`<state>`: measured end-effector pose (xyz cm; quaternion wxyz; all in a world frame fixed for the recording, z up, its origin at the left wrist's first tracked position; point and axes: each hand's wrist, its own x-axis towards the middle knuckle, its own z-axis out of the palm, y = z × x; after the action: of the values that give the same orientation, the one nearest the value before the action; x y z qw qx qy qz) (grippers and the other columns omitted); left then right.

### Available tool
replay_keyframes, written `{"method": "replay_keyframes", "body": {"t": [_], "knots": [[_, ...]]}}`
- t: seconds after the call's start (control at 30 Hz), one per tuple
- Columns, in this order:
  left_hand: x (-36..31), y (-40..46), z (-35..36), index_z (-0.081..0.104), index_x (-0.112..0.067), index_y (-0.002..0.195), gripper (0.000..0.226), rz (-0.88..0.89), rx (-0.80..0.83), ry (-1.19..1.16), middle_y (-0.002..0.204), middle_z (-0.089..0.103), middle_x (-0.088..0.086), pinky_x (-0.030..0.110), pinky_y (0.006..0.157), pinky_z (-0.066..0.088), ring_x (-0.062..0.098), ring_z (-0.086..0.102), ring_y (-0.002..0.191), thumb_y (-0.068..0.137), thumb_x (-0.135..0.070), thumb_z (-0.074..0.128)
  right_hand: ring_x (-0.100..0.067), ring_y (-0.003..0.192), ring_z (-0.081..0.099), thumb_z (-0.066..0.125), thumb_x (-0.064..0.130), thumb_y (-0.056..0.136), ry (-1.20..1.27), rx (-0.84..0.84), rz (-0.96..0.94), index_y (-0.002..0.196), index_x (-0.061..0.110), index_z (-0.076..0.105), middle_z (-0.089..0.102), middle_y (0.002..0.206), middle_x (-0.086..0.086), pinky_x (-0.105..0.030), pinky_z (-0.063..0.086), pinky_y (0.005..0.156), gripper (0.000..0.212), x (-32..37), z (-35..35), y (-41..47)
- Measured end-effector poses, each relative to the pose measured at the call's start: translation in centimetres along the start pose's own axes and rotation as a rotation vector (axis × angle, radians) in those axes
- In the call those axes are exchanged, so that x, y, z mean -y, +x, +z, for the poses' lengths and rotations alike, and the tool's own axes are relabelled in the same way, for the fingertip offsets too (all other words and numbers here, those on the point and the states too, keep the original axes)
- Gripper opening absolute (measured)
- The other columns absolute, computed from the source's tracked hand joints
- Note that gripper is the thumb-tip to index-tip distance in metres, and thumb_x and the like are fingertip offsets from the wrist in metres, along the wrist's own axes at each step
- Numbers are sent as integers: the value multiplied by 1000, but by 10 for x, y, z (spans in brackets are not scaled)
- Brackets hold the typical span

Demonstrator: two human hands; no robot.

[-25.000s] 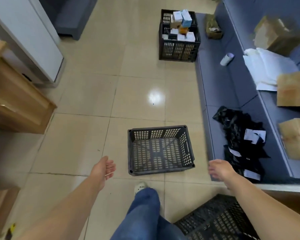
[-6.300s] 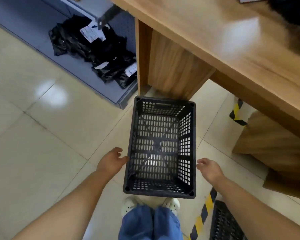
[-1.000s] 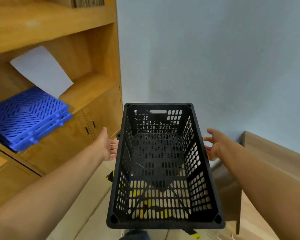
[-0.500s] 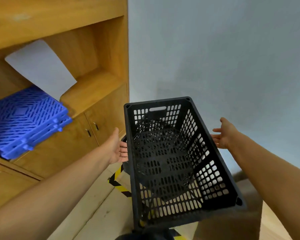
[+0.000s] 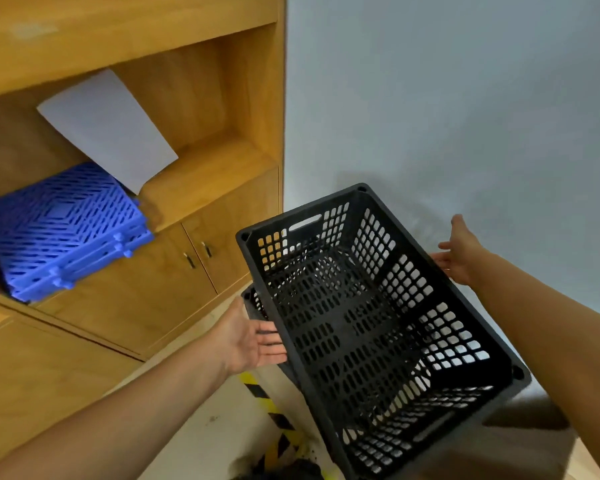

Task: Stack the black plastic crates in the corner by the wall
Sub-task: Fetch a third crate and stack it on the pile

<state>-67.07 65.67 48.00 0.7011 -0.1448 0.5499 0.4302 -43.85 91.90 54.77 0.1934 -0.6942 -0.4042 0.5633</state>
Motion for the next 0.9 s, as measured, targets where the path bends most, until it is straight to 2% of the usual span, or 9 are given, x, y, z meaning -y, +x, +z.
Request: {"method": "replay_keyframes", "body": {"t": [0.07, 0.13, 0.2, 0.3, 0.47, 0.57, 0.67, 0.77, 0.9], "knots": [[2, 5, 6, 40, 6, 136, 101, -11, 3, -54, 136, 47, 30, 54, 99, 40, 45, 46, 125, 84, -76, 13, -23, 57, 52, 19, 64, 92, -22, 30, -3, 140, -1, 31, 55, 111, -22, -34, 43, 52, 82, 10, 6, 13], [3, 9, 12, 39, 6, 137, 102, -12, 6, -89, 136, 47, 30, 54, 97, 41, 45, 46, 125, 83, -76, 12, -31, 82, 62, 18, 67, 90, -35, 50, -8, 143, 1, 29, 54, 128, -21, -38, 48, 63, 86, 17, 11, 25], [2, 10, 16, 40, 7, 136, 103, -13, 9, -112, 135, 48, 31, 54, 96, 42, 45, 48, 123, 83, -77, 11, -37, 113, 55, 17, 70, 88, -50, 69, -14, 144, 2, 27, 46, 140, -20, -42, 46, 82, 89, 23, 16, 39], [0, 12, 21, 41, 7, 135, 104, -16, 15, -123, 134, 49, 31, 55, 96, 42, 45, 49, 122, 82, -78, 13, -37, 125, 46, 16, 69, 89, -91, 111, 4, 141, -3, 31, 45, 139, -22, -42, 39, 91, 90, 28, 19, 49], [-1, 13, 18, 54, 5, 120, 98, -18, 15, -67, 127, 56, 30, 53, 90, 47, 41, 54, 118, 85, -76, 13, -36, 125, 46, 14, 68, 90, -104, 153, -8, 134, -3, 41, 48, 136, -21, -44, 36, 103, 88, 25, 16, 64], [-8, 12, 10, 48, 1, 130, 93, -1, 5, -58, 126, 57, 28, 52, 87, 47, 36, 54, 119, 86, -74, 13, -35, 123, 47, 11, 64, 92, -71, 193, -38, 129, -2, 48, 49, 133, -23, -44, 33, 108, 84, 20, 9, 65], [-30, 13, 0, 32, -2, 142, 86, 94, -71, -115, 128, 54, 27, 50, 86, 45, 37, 51, 117, 90, -68, 16, -31, 103, 54, 14, 58, 95, 16, 186, -78, 126, -1, 51, 57, 116, -21, -37, 40, 94, 77, 14, -6, 64], [-65, 9, 0, 29, -4, 145, 77, 271, -210, -107, 139, 45, 25, 47, 99, 39, 36, 45, 126, 94, -61, 23, -29, 106, 54, 13, 54, 97, 98, 182, -90, 123, 4, 53, 59, 111, -18, -36, 40, 92, 70, 1, -31, 54], [-111, 8, 12, 34, -9, 144, 61, 582, -503, 190, 145, 40, 18, 45, 109, 31, 32, 39, 133, 98, -49, 28, -25, 87, 59, 13, 55, 97, 229, 64, -47, 106, 9, 60, 62, 100, -15, -34, 48, 76, 66, -27, -64, 38]]}}
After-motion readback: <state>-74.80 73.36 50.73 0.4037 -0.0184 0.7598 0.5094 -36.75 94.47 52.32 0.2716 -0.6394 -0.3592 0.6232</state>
